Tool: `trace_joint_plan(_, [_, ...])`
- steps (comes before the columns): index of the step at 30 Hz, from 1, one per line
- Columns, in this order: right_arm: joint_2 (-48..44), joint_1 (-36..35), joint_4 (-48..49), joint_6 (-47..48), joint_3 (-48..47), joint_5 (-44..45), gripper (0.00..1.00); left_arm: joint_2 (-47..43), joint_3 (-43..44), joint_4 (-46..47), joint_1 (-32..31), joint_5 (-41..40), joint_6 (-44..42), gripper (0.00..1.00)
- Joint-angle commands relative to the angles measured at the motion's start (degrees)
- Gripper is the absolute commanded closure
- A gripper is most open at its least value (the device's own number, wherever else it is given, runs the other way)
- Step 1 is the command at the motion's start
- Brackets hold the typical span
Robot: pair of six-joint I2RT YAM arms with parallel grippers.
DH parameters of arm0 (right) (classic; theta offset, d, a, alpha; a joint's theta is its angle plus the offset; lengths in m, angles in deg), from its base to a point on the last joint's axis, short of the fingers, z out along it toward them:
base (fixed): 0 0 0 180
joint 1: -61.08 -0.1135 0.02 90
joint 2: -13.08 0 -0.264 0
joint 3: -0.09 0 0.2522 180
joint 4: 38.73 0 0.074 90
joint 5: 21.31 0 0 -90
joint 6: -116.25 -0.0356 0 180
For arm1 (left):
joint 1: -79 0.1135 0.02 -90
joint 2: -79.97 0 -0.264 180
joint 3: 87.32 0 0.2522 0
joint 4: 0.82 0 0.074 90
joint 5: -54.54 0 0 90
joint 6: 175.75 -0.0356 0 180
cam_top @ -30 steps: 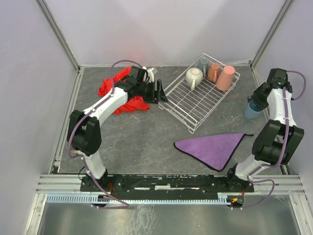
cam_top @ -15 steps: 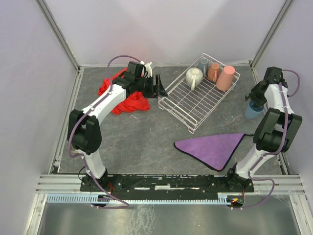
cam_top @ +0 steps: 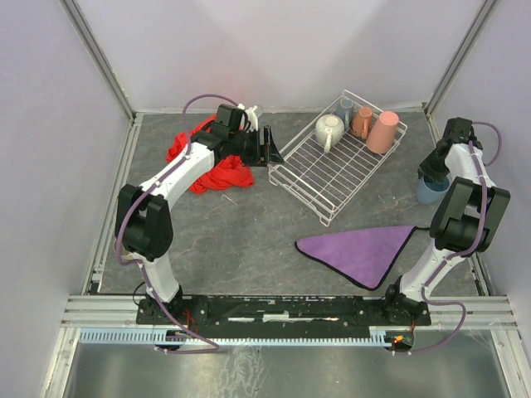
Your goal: Load the cups into the dish rack
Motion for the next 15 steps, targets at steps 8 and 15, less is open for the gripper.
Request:
trace_joint_plan(8, [-8.2,-0.1,-0.3,-1.1,3.2,-0.7,0.99,-5.1,1.6,3.4,0.2,2.6,4.9,0.24])
trace_joint_plan(15, [-21.3,-0.2,-1.5,-7.4,4.0,-7.9,0.99,-7.7,-3.0,11.8,0.4,9.4,14.7,0.19])
